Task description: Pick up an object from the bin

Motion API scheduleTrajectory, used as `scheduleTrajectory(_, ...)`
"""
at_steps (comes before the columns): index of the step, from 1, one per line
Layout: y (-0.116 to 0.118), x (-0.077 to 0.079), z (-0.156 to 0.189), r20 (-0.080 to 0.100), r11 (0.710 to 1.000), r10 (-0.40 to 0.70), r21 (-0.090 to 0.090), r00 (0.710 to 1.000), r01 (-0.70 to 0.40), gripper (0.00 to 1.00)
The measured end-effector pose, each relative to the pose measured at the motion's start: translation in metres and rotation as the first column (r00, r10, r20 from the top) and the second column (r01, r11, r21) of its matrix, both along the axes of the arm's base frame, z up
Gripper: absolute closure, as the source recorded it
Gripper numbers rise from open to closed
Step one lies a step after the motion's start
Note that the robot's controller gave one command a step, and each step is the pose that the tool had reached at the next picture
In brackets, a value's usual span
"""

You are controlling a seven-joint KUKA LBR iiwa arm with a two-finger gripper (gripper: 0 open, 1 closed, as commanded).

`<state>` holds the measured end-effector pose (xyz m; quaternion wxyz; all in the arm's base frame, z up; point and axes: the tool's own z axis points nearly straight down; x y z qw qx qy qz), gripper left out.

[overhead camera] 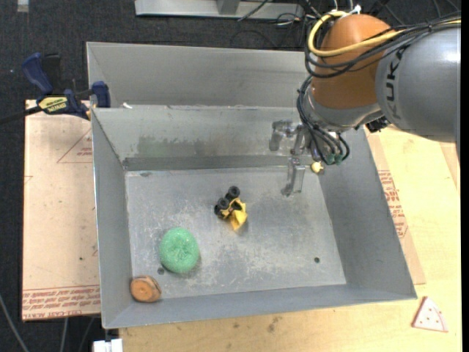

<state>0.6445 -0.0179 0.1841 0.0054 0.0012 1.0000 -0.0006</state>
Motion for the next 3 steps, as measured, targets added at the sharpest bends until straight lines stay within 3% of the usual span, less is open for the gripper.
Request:
scheduleTrajectory(1,0.019,0.006,-0.041,-0.01,0.994,0.11,0.003,0.994,-0.11,0.0)
scheduleTrajectory(2,0.022,0.007,-0.05,-0.004,0.99,0.144,0.001,0.99,-0.144,0.0)
scheduleTrajectory(3,0.067,-0.001,-0.057,-0.013,0.997,0.08,0.001,0.997,-0.08,0.0)
